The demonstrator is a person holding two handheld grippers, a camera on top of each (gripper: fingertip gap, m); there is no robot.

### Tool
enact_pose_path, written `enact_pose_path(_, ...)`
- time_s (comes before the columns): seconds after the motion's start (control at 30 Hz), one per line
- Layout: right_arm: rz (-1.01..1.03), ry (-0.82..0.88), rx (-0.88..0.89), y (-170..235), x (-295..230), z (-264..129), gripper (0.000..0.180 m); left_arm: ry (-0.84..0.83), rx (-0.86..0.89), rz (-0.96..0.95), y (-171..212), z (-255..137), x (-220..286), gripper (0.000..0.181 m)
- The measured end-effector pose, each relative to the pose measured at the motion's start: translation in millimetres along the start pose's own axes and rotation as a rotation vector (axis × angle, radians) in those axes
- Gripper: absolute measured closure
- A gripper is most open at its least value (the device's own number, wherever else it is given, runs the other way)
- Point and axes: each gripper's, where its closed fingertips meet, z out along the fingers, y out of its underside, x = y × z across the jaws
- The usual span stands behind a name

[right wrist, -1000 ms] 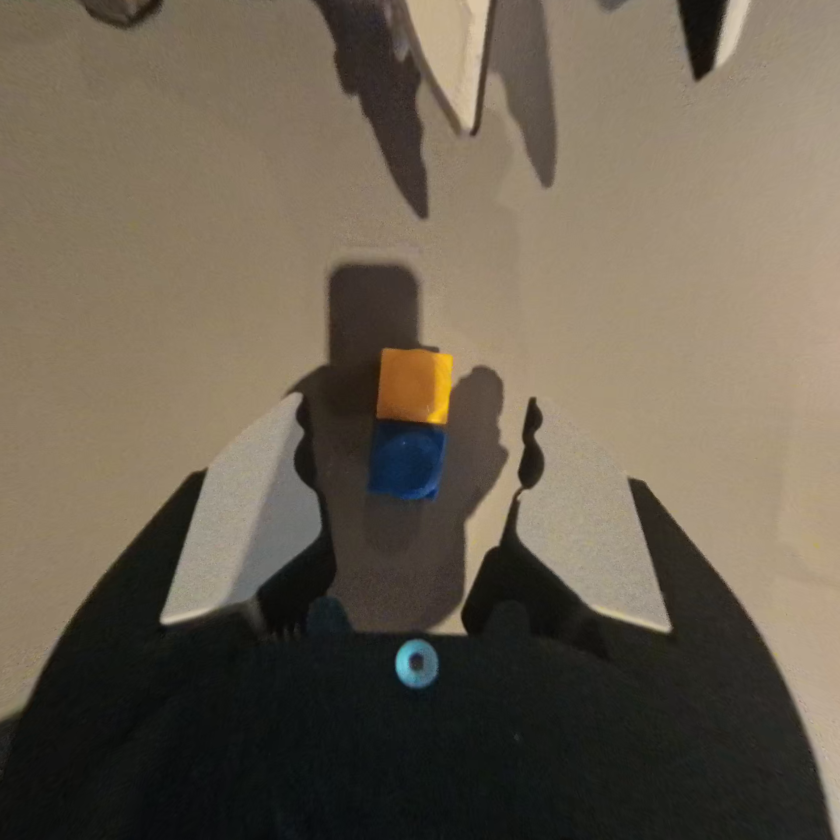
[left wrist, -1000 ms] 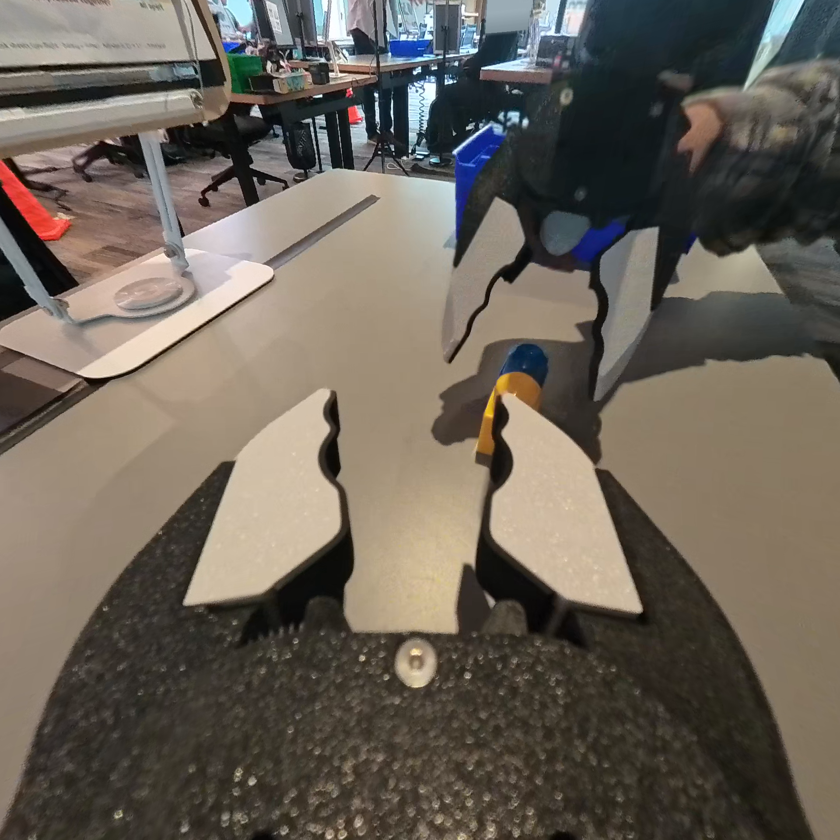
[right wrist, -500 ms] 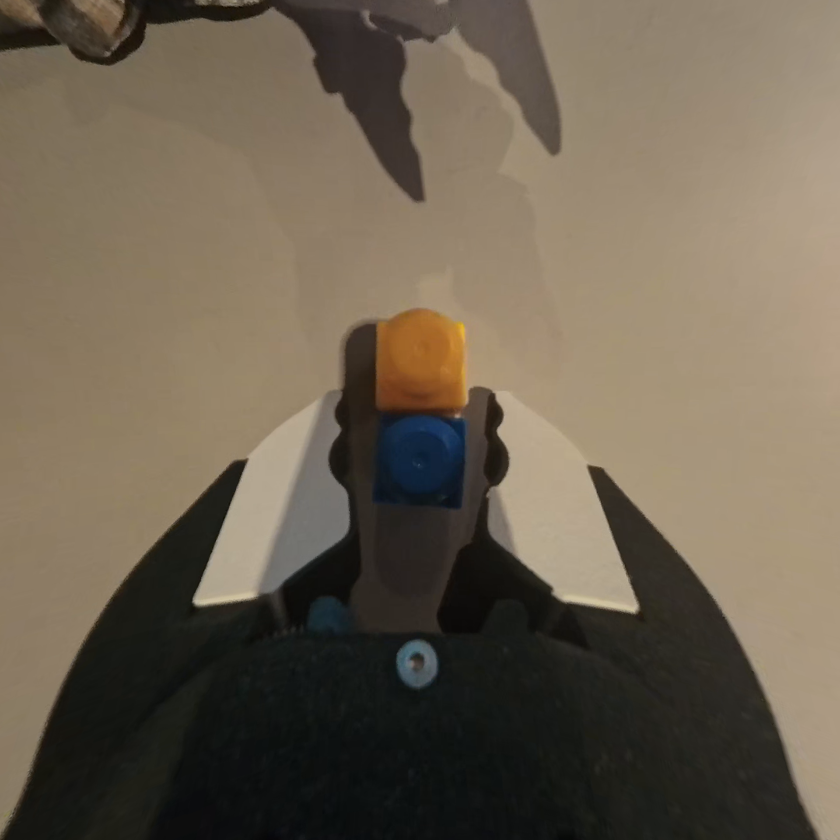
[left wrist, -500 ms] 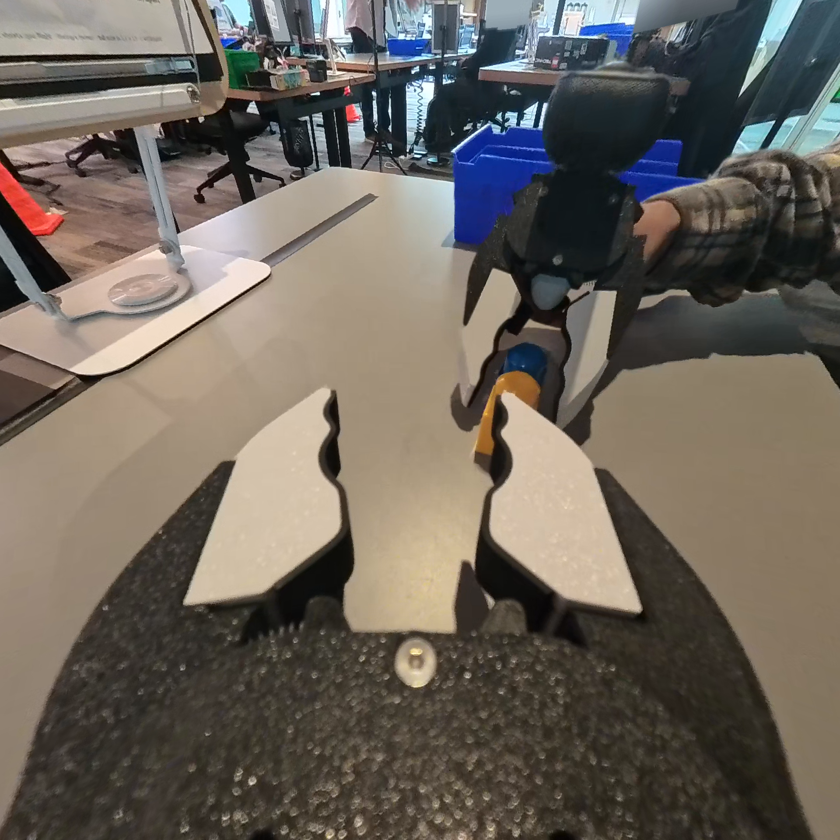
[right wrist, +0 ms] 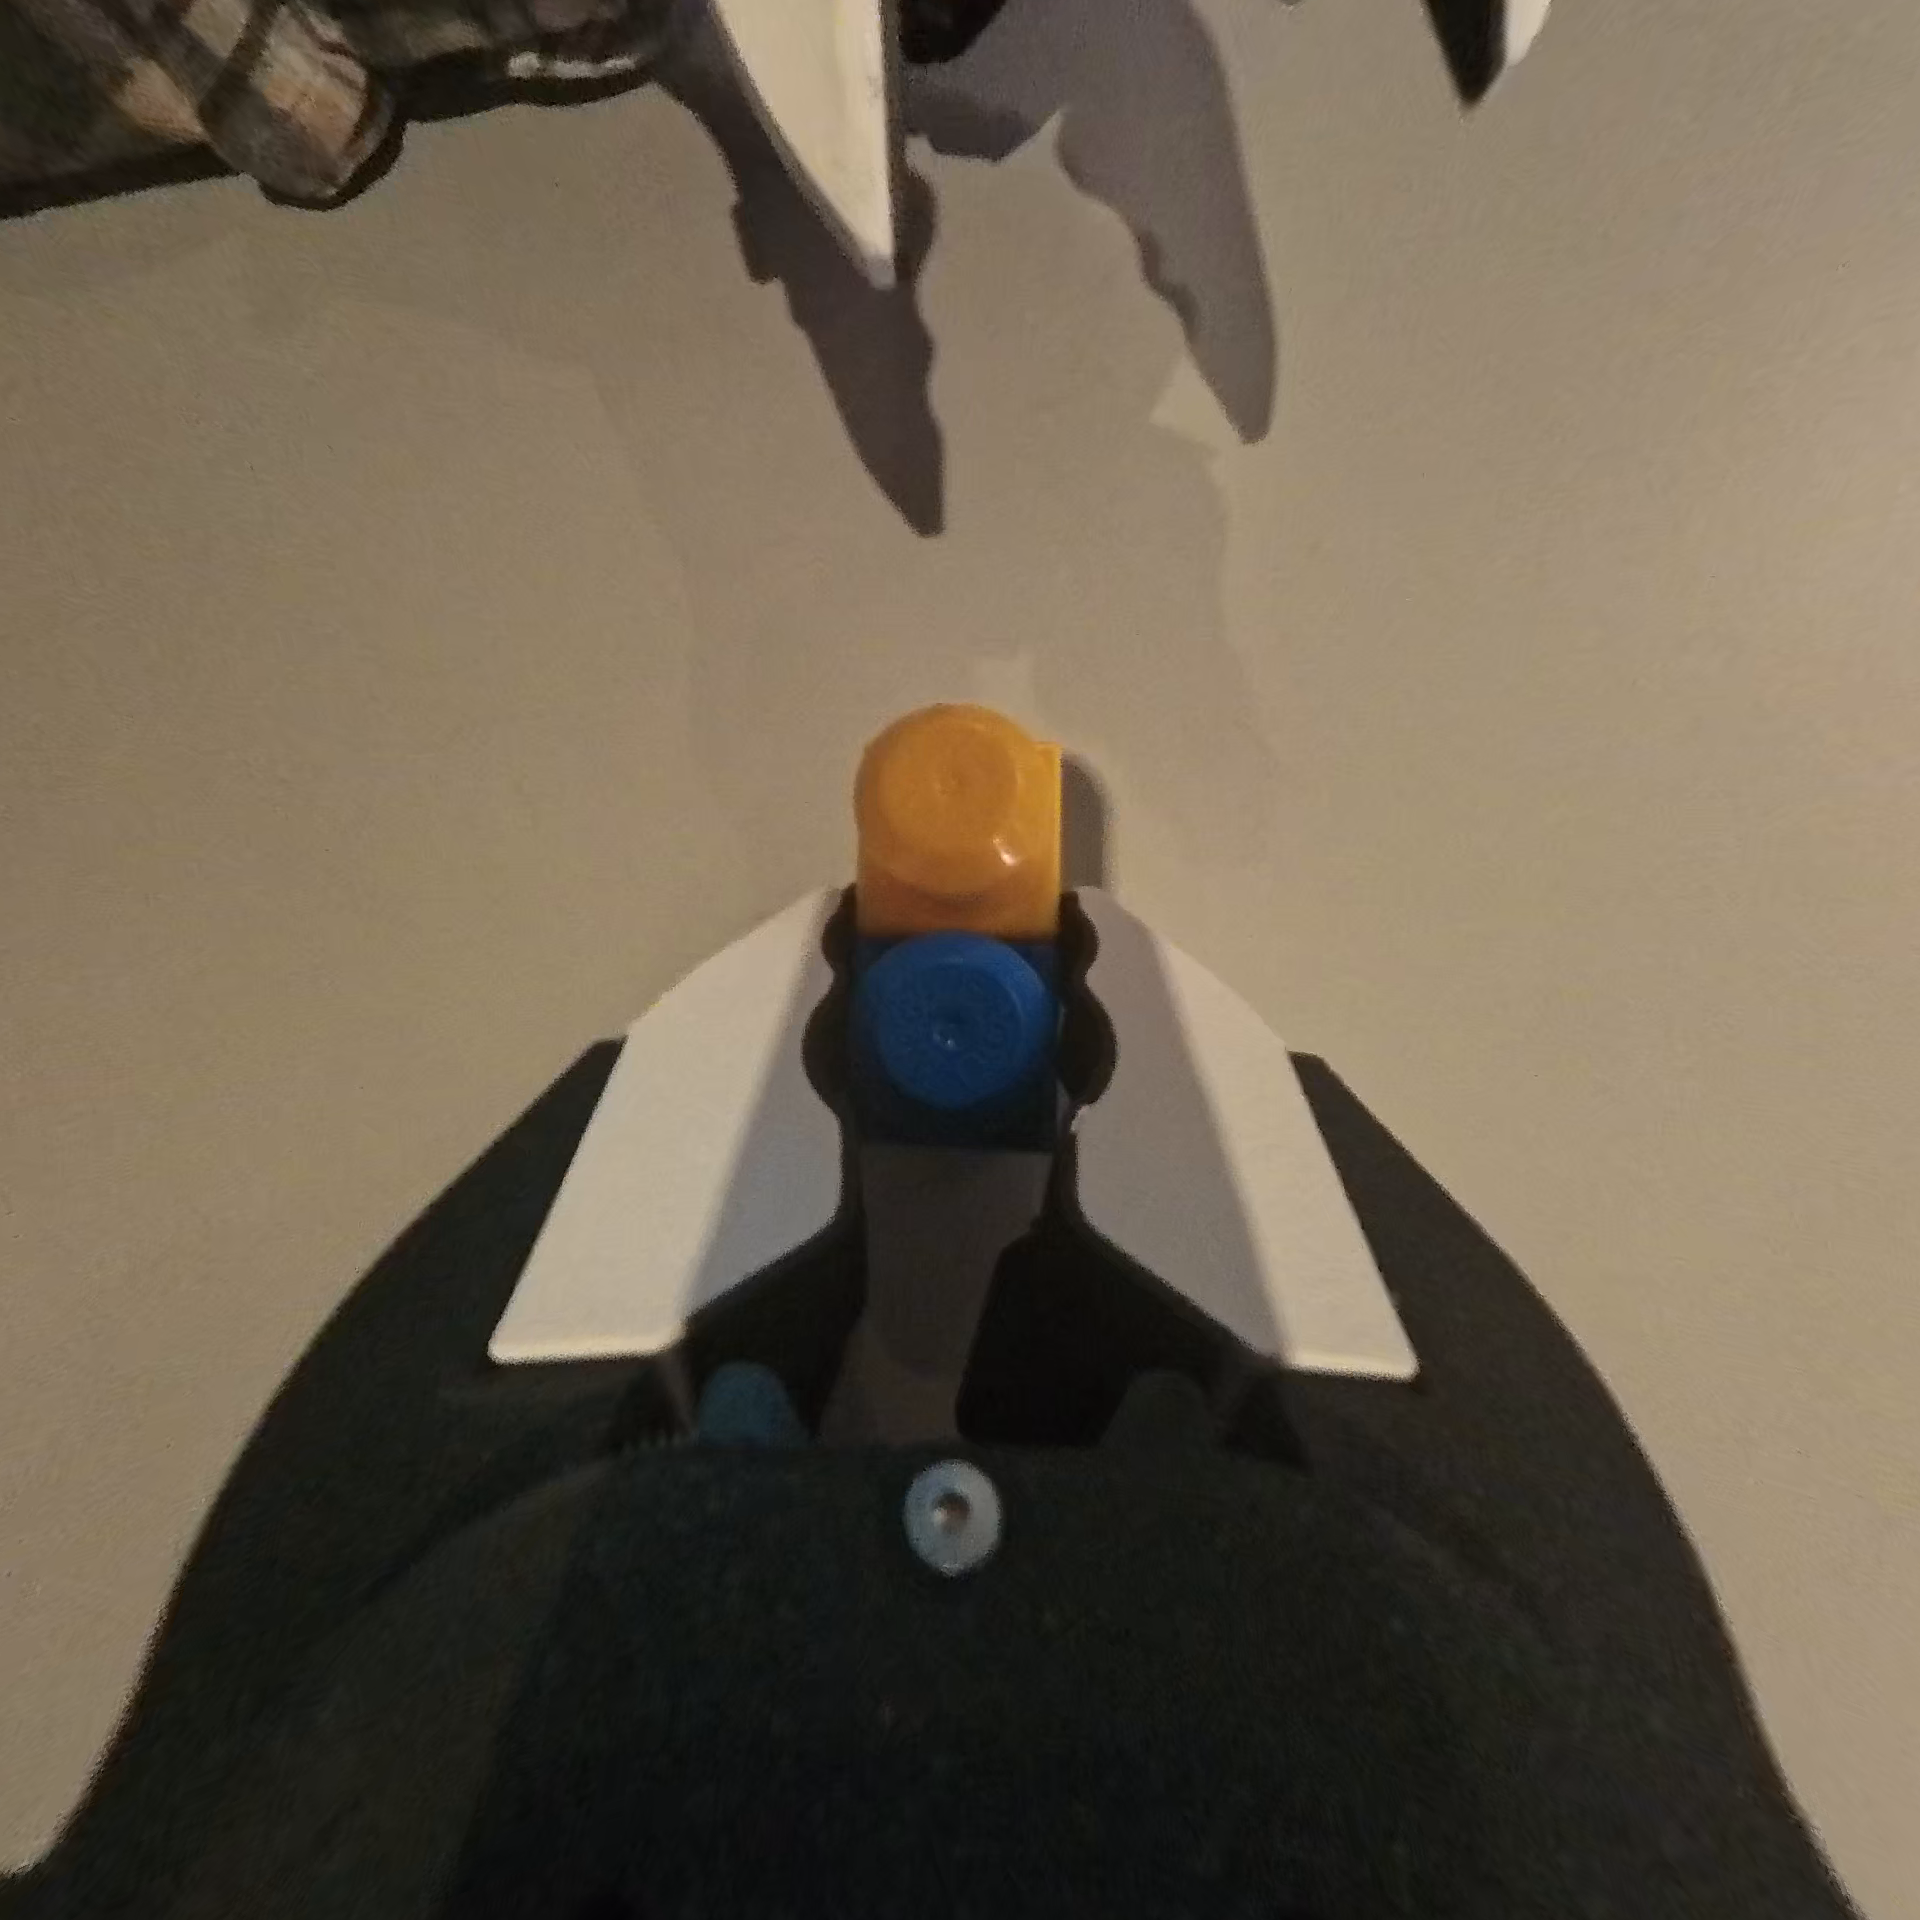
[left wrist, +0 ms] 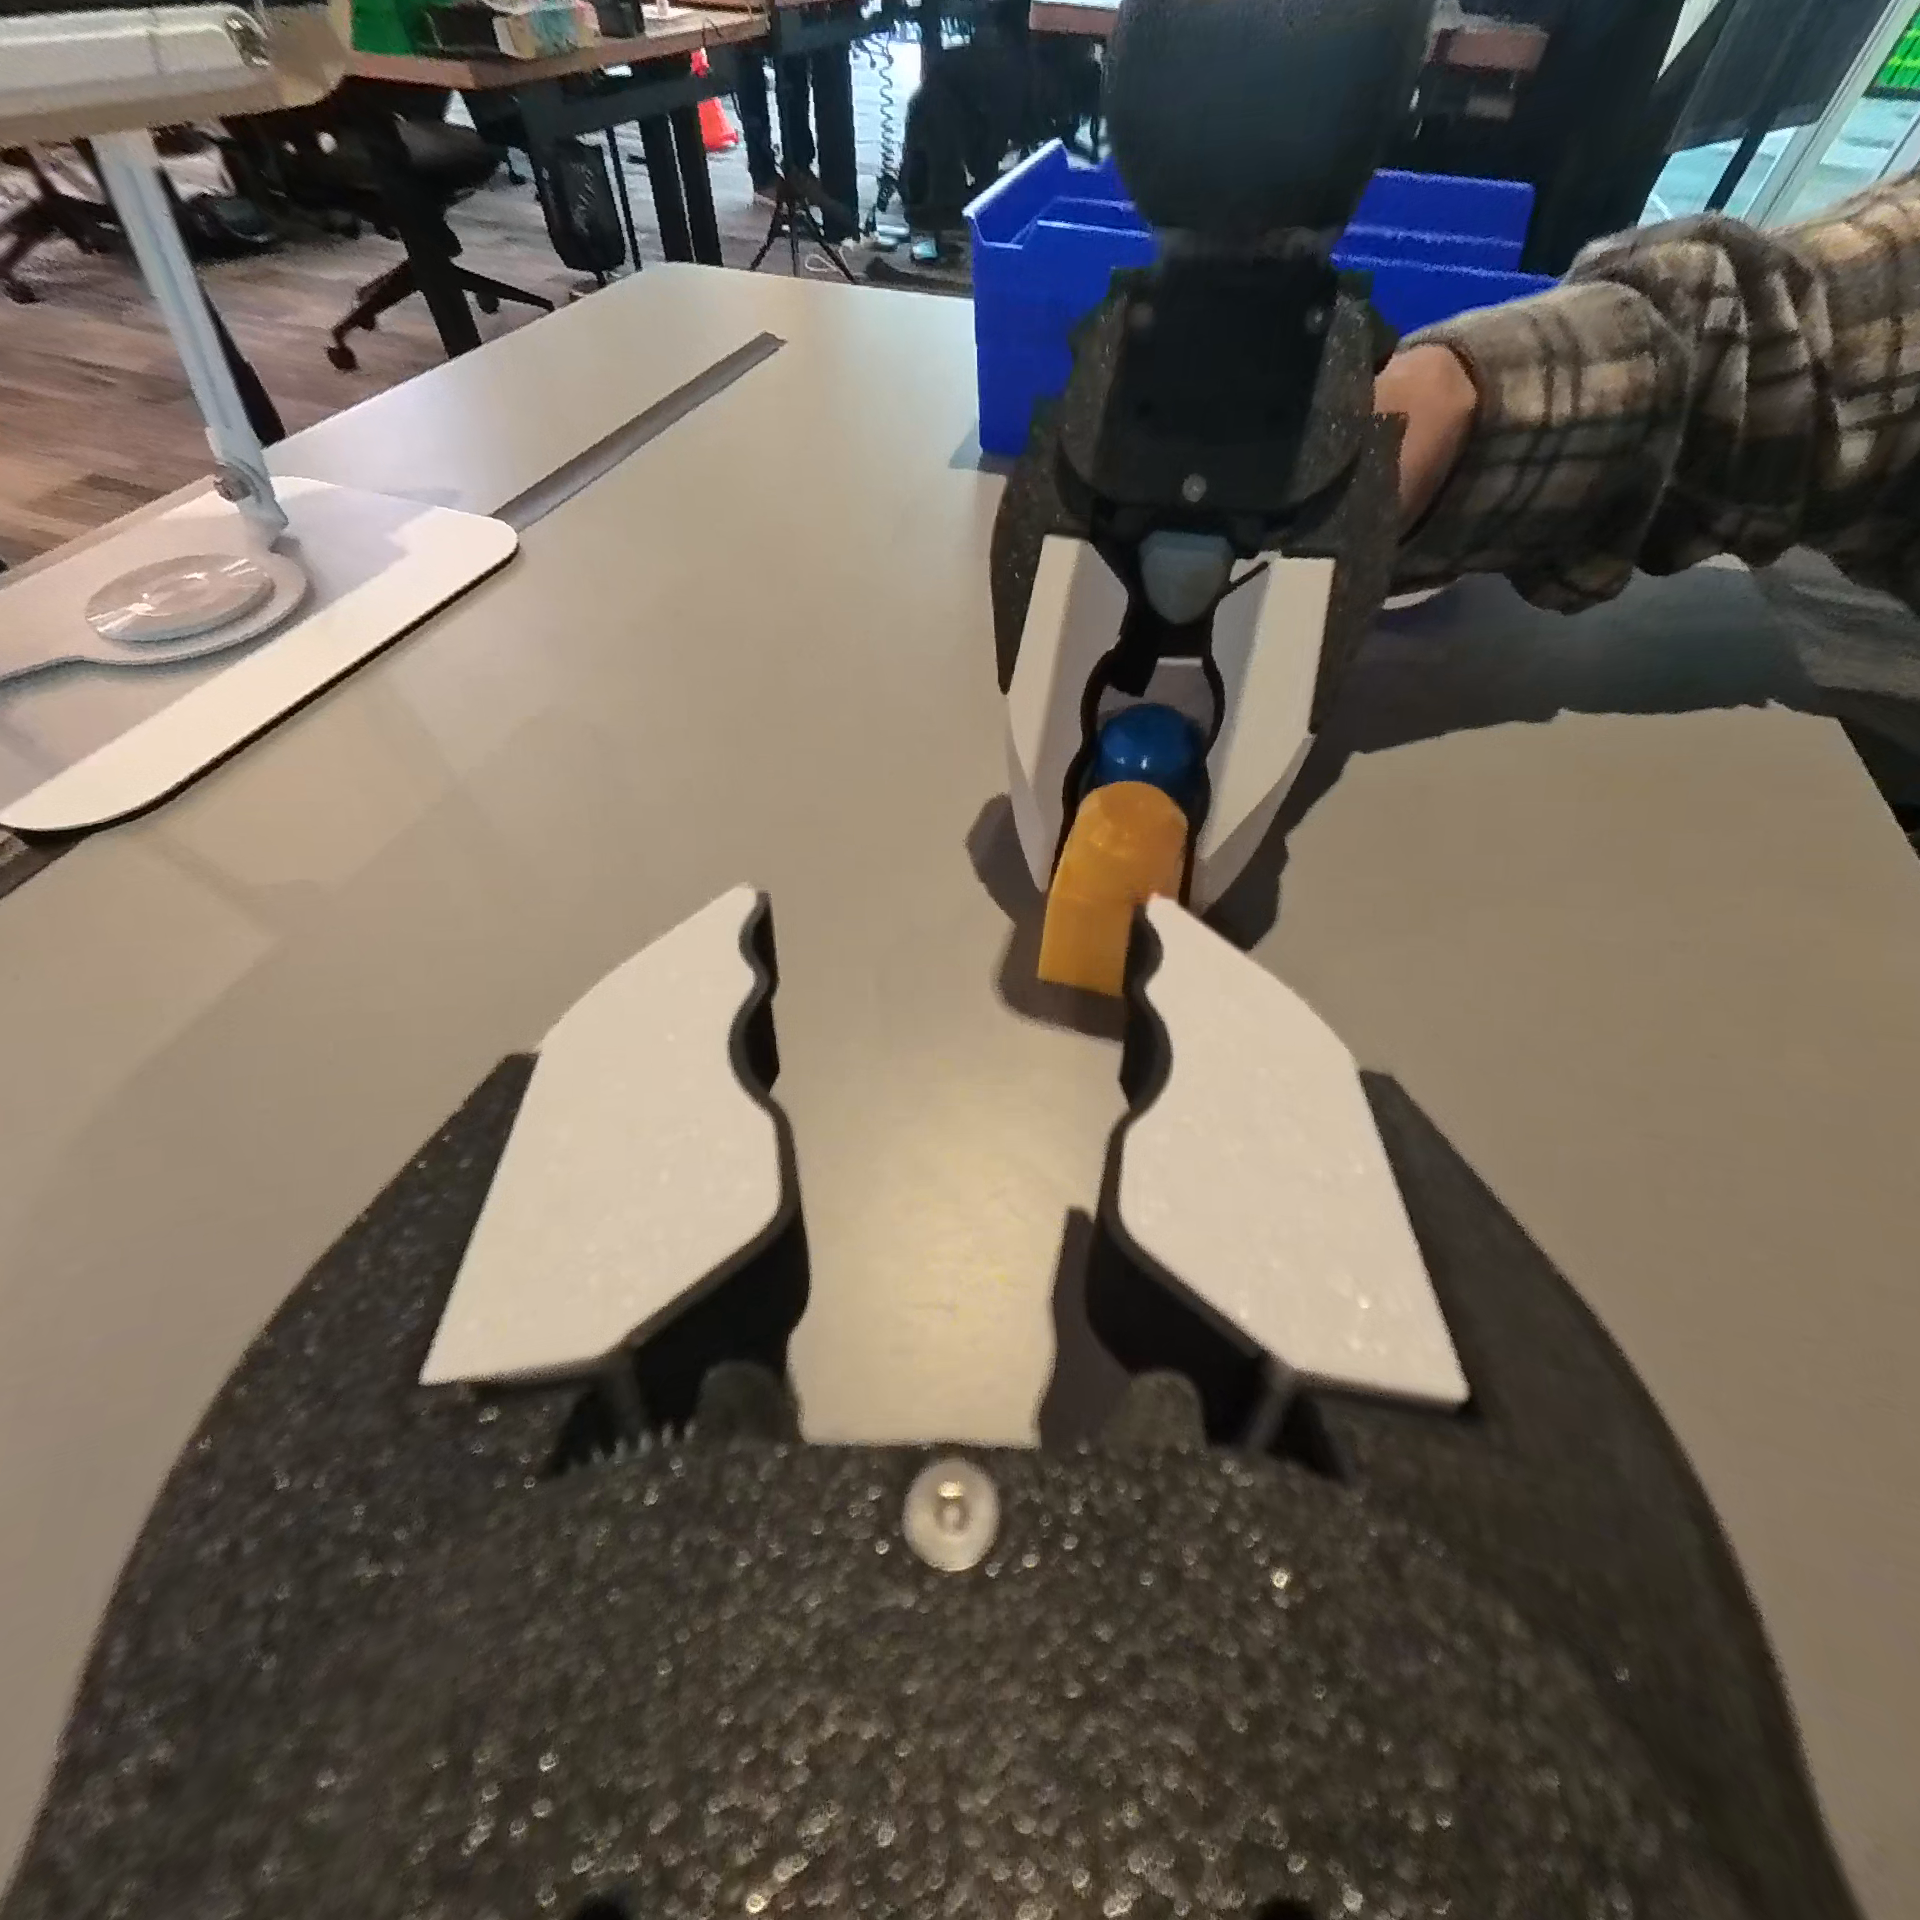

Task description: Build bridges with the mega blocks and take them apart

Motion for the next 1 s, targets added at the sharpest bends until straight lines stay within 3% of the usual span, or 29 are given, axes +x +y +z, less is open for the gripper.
enact_pose_path(0.23, -0.021, -0.011, 0.023, -12, -1, -8, 0.143, 0.013, -0.048, 0.019, 7, 6, 5, 0.116)
enact_pose_path(0.57, 0.079, -0.066, 0.172, -47, 2, -50, 0.144, 0.076, 0.052, -0.054, -9, 14, 18, 0.112)
enact_pose_path(0.73, 0.053, -0.087, 0.107, -62, -2, -58, 0.144, 0.149, 0.042, -0.121, -12, 34, 38, 0.094)
enact_pose_path(1.0, 0.014, -0.131, 0.121, -82, -14, -52, 0.144, 0.258, 0.162, -0.210, -30, 37, 55, 0.102)
